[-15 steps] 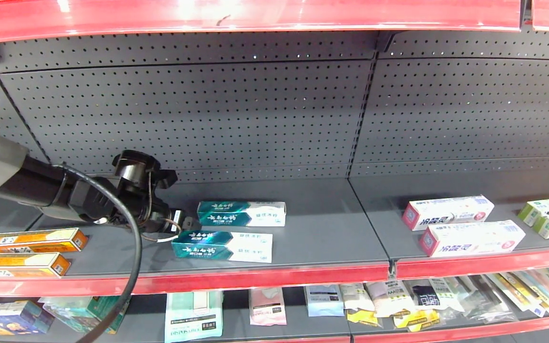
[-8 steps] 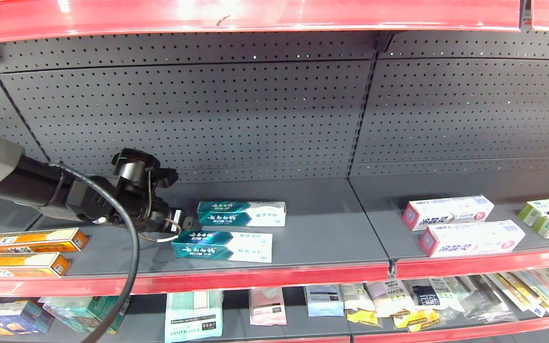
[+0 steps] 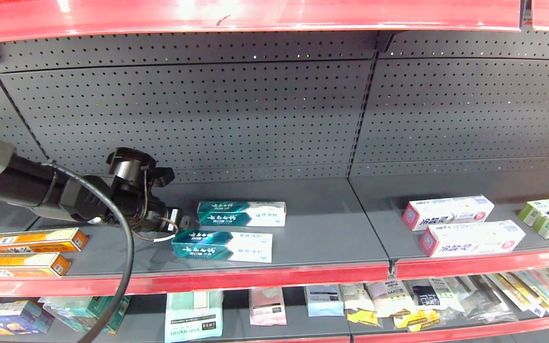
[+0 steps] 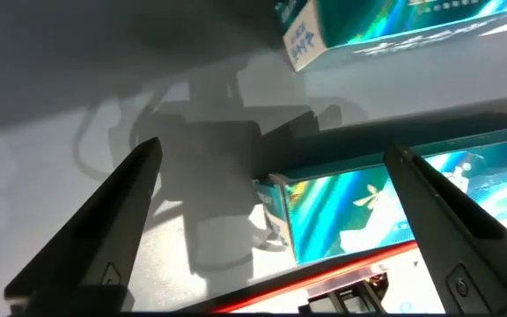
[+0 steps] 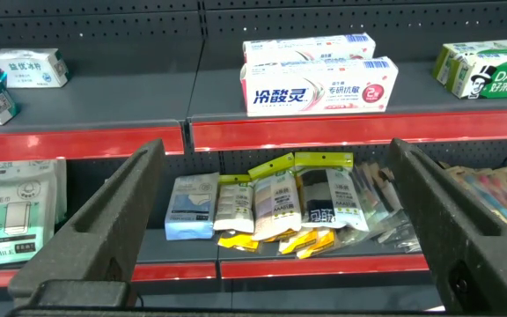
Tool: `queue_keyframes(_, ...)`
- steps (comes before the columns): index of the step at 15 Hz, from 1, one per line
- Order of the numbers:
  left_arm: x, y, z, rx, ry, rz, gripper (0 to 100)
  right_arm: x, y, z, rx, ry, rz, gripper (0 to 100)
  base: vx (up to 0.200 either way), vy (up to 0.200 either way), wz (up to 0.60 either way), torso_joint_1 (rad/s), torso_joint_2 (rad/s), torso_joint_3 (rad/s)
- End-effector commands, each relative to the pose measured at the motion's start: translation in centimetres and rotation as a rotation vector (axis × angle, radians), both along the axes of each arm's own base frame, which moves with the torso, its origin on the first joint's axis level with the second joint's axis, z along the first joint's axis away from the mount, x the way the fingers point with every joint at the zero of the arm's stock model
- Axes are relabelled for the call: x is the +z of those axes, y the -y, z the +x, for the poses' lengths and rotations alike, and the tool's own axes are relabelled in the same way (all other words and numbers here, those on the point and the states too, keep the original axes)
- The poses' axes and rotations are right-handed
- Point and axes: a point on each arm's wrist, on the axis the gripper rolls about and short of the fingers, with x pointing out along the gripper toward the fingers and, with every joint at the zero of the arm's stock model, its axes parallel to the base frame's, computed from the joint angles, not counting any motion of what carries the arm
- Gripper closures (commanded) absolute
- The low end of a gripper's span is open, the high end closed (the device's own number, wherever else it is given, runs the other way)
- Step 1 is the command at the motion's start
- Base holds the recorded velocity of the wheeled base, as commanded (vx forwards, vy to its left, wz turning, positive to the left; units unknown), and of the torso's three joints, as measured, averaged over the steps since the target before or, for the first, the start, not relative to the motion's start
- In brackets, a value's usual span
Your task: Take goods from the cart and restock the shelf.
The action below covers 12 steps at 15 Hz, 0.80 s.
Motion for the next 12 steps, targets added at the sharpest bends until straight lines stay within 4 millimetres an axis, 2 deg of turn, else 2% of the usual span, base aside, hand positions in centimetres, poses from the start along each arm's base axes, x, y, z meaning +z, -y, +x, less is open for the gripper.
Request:
queue_keyframes(1,-0.2,-0.4,0.1,0.013,-0.006,0.000,0,0.0,0.0,0.0,0.000,-0.001,0.000,0,0.000,0.000,0.00,0.000,0.00,0.000)
queue_keyframes(8,-1.2,-0.5,0.2,0.015,-0.013,0.002,0,0.0,0.0,0.0,0.000,-0.001,0.000,0,0.000,0.000,0.00,0.000,0.00,0.000)
queue_keyframes(12,-1.1,-0.5,0.1,0.012,-0.011,0.003,0,0.0,0.0,0.0,0.000,-0.001,0.000,0,0.000,0.000,0.00,0.000,0.00,0.000)
